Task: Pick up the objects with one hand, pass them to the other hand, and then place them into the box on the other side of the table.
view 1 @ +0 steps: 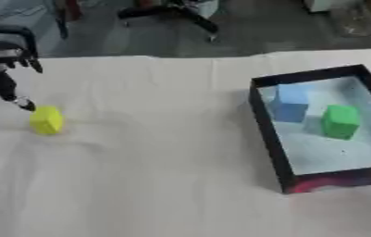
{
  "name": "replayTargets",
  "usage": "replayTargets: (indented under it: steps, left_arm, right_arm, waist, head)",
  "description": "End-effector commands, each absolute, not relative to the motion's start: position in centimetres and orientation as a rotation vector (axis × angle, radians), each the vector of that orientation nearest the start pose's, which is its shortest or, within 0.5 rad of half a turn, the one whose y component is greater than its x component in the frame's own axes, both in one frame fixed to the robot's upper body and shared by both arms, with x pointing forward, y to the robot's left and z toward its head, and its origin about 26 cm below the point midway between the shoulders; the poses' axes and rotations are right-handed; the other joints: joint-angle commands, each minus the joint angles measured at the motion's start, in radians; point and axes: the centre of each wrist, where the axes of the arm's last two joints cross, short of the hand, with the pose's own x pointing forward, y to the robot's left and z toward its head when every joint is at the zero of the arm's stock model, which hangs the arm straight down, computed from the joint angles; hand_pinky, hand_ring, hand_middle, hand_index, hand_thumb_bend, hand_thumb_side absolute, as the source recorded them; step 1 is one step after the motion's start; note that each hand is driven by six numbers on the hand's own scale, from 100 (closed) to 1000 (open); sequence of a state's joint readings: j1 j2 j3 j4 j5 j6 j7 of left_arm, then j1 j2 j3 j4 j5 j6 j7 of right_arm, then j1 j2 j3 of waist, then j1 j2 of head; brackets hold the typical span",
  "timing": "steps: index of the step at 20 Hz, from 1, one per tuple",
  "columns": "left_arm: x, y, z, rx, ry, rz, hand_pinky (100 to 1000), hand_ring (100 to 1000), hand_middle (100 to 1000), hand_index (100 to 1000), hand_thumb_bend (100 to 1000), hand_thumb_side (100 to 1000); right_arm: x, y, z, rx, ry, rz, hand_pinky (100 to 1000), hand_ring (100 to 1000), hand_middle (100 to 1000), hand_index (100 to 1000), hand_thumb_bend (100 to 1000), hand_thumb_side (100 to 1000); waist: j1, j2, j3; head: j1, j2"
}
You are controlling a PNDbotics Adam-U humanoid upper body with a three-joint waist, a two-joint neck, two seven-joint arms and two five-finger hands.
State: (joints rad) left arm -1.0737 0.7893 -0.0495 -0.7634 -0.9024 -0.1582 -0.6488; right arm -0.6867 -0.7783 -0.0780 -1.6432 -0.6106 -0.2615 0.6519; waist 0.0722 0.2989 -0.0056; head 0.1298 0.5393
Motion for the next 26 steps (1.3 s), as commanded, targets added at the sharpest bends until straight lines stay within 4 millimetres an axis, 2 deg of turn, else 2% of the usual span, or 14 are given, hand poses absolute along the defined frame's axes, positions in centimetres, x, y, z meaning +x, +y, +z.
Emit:
replayTargets:
  steps: [1,26]
  left_arm:
    - [44.9,43.9,31.9,1.095,-0.985,-1.307,869,896,808,784,671,100]
    - [45.1,44.9,30.5,1.122,-0.778,-1.339,866,910,830,819,712,100]
  right_arm:
    - [34.6,-35.2,34.5,-0.327,3.227,-1.539,1000,1000,940,1000,100,100]
    - [34.6,-35.4,34.1,-0.259,3.227,-1.550,1000,1000,936,1000,100,100]
  waist:
    - [0.006,-0.002,-0.001]
    - [0.006,0.026,-0.012]
  head:
    - [0.008,-0.019]
    - [0.024,-0.029]
